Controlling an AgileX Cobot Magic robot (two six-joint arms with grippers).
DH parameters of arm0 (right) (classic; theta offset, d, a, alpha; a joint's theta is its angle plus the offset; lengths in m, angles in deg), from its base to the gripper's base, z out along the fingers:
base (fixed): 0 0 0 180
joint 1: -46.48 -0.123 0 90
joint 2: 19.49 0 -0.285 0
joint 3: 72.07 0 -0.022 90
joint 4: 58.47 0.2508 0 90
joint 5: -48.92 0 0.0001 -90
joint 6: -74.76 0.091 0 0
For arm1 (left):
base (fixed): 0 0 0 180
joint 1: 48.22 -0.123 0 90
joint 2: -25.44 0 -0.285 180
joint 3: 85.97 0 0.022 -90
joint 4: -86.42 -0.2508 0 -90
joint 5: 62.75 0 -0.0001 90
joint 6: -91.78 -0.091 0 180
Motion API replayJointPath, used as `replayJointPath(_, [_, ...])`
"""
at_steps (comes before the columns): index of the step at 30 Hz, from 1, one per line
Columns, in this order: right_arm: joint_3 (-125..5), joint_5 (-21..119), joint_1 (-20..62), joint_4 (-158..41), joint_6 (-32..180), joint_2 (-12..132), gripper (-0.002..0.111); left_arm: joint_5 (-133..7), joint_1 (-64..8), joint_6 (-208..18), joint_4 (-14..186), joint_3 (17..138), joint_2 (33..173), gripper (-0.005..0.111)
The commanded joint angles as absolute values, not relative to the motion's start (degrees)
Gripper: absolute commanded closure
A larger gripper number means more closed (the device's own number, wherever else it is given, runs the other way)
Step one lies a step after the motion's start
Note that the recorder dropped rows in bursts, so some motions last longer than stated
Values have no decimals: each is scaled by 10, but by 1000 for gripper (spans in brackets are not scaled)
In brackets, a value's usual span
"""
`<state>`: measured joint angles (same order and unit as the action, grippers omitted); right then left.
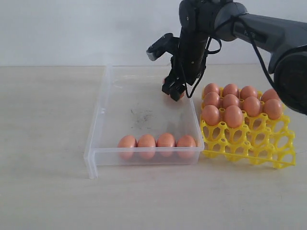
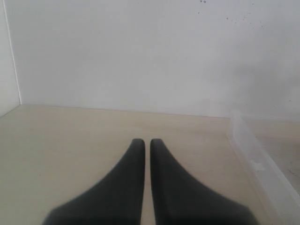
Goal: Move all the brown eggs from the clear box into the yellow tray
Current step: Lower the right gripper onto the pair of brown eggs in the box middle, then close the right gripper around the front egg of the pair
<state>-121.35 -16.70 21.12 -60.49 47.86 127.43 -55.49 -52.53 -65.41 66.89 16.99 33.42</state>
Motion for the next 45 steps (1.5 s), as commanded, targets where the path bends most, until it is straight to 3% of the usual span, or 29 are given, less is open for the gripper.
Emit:
replayJointPath(1, [-1236, -154, 213, -601, 469, 1278, 47, -554, -522, -654, 670, 168, 332, 103])
replayJointPath(17, [-1242, -69, 213, -578, 442, 1308, 47, -554, -522, -654, 670, 168, 332, 103])
replayJointPath(23, [-1242, -44, 213, -579, 444, 1311, 60, -554, -522, -654, 670, 168, 332, 103])
replayJointPath(36, [-1242, -52, 213, -576, 462, 1324, 55, -554, -522, -654, 670, 168, 332, 103])
replayJointPath(41, [-1242, -60, 213, -576, 471, 1328, 43, -554, -522, -654, 670, 168, 332, 103])
replayJointPath(45, [-1242, -77, 213, -591, 472, 1328, 42, -554, -522, -654, 670, 168, 332, 103])
